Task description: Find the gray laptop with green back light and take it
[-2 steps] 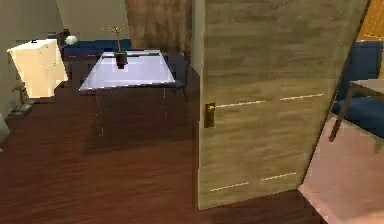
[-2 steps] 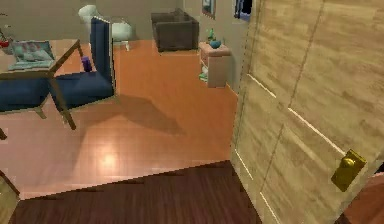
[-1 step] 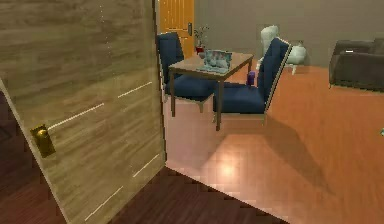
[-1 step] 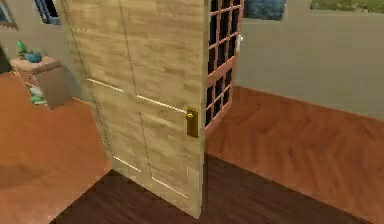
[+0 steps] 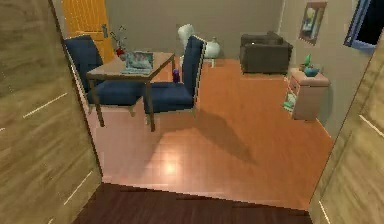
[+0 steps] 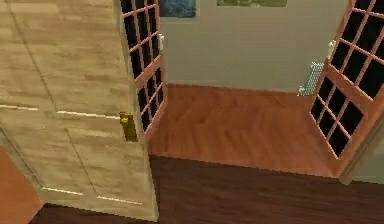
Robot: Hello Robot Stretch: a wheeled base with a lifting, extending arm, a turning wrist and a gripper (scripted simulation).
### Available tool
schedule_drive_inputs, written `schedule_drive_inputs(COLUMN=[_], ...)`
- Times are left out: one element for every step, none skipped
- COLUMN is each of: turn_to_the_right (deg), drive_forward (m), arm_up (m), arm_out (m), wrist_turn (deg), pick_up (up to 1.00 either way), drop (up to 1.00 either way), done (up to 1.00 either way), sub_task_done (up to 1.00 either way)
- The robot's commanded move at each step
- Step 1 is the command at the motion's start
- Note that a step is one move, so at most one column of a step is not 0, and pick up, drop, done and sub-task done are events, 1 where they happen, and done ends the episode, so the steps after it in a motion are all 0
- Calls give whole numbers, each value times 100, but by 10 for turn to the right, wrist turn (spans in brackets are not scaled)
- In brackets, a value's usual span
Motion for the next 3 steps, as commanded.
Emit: schedule_drive_inputs(turn_to_the_right=[0,60,0], drive_forward=[100,0,50], arm_up=[0,0,0], arm_out=[0,0,0], wrist_turn=[0,0,0], pick_up=[0,0,0], drop=[0,0,0], done=[0,0,0], sub_task_done=[0,0,0])
